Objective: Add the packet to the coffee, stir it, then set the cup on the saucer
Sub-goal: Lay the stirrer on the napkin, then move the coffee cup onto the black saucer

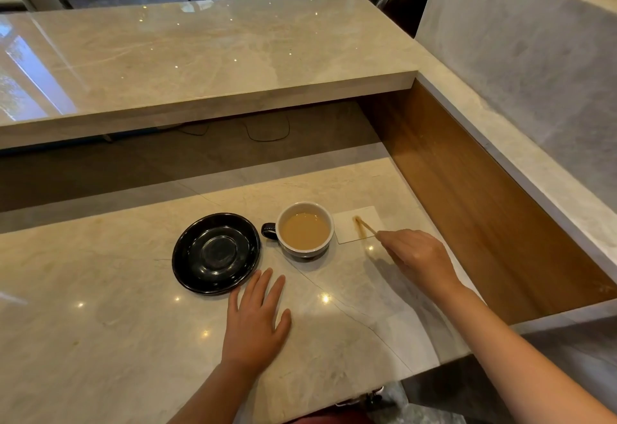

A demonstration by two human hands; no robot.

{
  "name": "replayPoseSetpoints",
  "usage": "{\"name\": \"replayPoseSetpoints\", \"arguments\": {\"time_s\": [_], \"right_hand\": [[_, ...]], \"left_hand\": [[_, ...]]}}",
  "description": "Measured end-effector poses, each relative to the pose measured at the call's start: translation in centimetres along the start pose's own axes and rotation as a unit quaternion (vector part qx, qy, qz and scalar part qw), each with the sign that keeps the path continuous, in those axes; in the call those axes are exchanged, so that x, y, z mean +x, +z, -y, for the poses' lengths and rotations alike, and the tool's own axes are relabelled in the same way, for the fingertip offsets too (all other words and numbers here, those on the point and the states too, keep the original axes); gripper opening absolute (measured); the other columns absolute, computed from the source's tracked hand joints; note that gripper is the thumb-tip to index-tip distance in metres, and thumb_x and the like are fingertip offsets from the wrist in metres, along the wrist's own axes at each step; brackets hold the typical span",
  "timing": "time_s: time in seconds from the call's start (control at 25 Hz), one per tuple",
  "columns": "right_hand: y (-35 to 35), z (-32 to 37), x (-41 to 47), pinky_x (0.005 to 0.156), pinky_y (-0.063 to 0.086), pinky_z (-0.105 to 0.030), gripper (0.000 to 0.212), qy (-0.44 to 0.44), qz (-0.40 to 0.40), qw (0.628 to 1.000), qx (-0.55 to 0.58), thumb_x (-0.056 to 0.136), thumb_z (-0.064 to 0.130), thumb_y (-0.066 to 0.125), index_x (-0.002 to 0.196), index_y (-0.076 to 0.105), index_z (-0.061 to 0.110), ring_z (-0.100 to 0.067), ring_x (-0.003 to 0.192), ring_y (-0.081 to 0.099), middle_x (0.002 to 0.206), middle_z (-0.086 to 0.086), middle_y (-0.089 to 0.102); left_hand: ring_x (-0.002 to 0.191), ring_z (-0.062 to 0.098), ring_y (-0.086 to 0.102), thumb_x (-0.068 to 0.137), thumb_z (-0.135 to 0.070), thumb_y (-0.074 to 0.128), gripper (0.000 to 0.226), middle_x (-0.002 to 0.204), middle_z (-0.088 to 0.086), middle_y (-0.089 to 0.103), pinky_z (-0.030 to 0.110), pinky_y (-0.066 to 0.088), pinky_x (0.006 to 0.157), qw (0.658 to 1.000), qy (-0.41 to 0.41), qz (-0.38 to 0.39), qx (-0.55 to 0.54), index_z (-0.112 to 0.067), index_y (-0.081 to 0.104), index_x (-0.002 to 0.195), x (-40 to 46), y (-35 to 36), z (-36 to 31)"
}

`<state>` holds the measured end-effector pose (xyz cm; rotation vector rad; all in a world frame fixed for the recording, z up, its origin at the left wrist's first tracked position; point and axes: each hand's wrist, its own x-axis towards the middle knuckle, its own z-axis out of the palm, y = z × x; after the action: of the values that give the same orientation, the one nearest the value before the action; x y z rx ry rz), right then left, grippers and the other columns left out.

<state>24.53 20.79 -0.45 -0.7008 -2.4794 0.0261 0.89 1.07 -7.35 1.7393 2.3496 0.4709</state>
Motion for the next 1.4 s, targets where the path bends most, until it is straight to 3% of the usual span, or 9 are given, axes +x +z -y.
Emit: {"name": "replayPoseSetpoints", "arguments": {"time_s": [0.2,0.48,0.68,0.8,0.96,1.12,1.24,1.32,1.4], "right_hand": [[0.9,-1.2,-3.0,0.064,0.059,-0.036,0.04,-0.039,0.081,0.996,-0.023,0.071,0.007,0.077,0.109,0.064,0.007,-0.026,0.084,0.068,0.102,-0.012,0.072],[2.0,-0.8,-5.3,0.076,0.056,-0.031,0.049,-0.028,0.156,0.986,-0.052,0.068,0.01,0.08,0.114,0.063,0.011,-0.023,0.096,0.065,0.112,-0.007,0.07],[1.9,0.0,-5.3,0.08,0.056,-0.037,0.029,0.012,0.155,0.987,-0.029,0.086,0.02,0.063,0.113,0.063,0.011,-0.025,0.098,0.064,0.112,-0.007,0.07],[1.4,0.5,-4.7,0.082,0.052,-0.036,0.03,0.032,0.168,0.985,-0.015,0.09,0.028,0.048,0.11,0.063,0.012,-0.023,0.099,0.063,0.111,-0.006,0.069],[0.4,2.2,-3.0,0.074,0.051,-0.035,0.028,0.073,0.133,0.988,0.003,0.087,0.03,0.049,0.104,0.065,0.014,-0.022,0.088,0.065,0.102,-0.004,0.071],[0.2,5.3,1.3,0.063,0.05,-0.034,0.032,0.042,0.076,0.996,-0.007,0.084,0.033,0.051,0.101,0.066,0.011,-0.025,0.079,0.066,0.092,-0.008,0.071],[0.9,7.2,5.3,0.076,0.048,-0.039,0.043,0.088,0.109,0.99,0.01,0.08,0.038,0.062,0.117,0.057,0.016,-0.03,0.102,0.058,0.116,-0.013,0.062],[1.7,8.0,7.4,0.093,0.041,-0.046,0.064,0.128,0.195,0.972,0.02,0.077,0.049,0.063,0.131,0.04,0.025,-0.03,0.126,0.038,0.142,-0.012,0.04],[2.7,8.2,9.0,0.101,0.034,-0.05,0.082,0.141,0.259,0.955,0.026,0.071,0.057,0.065,0.137,0.024,0.031,-0.031,0.135,0.021,0.153,-0.009,0.02]], "left_hand": [[0.139,0.021,0.017,0.087,-0.044,0.041,0.058,0.151,0.005,0.031,0.049,0.008,0.111,1.0,-0.003,-0.006,-0.004,-0.025,0.034,0.141,0.0,-0.1,-0.1],[0.141,0.018,0.009,0.091,-0.044,0.045,0.058,0.154,0.003,0.023,0.044,0.0,0.111,1.0,-0.005,0.007,0.003,-0.029,0.025,0.144,-0.1,0.0,0.0],[0.14,0.021,0.013,0.09,-0.044,0.043,0.057,0.152,0.004,0.027,0.046,0.004,0.111,1.0,-0.003,0.0,-0.001,-0.026,0.03,0.143,-0.1,-0.2,-0.2],[0.14,0.021,0.015,0.088,-0.046,0.039,0.058,0.152,0.004,0.027,0.047,0.005,0.112,1.0,-0.005,0.0,-0.001,-0.026,0.031,0.142,0.0,-0.2,-0.2],[0.14,0.02,0.013,0.088,-0.046,0.039,0.058,0.152,0.004,0.027,0.046,0.003,0.112,1.0,-0.003,-0.002,-0.002,-0.027,0.03,0.143,-0.1,-0.1,0.0],[0.14,0.019,0.014,0.089,-0.047,0.035,0.058,0.151,0.005,0.029,0.047,0.006,0.112,1.0,0.003,-0.011,0.0,-0.026,0.031,0.142,-0.2,0.1,0.1],[0.14,0.016,0.011,0.089,-0.048,0.036,0.058,0.152,0.003,0.027,0.046,0.005,0.112,1.0,-0.001,-0.004,0.004,-0.028,0.028,0.143,-0.1,0.2,0.2],[0.14,0.017,0.011,0.089,-0.047,0.037,0.058,0.152,0.003,0.026,0.048,0.008,0.113,1.0,-0.002,0.002,0.01,-0.028,0.027,0.143,-0.1,0.3,0.3],[0.14,0.018,0.012,0.088,-0.049,0.034,0.059,0.152,0.003,0.027,0.049,0.009,0.112,1.0,0.0,0.006,0.013,-0.028,0.028,0.143,0.0,0.3,0.3]]}}
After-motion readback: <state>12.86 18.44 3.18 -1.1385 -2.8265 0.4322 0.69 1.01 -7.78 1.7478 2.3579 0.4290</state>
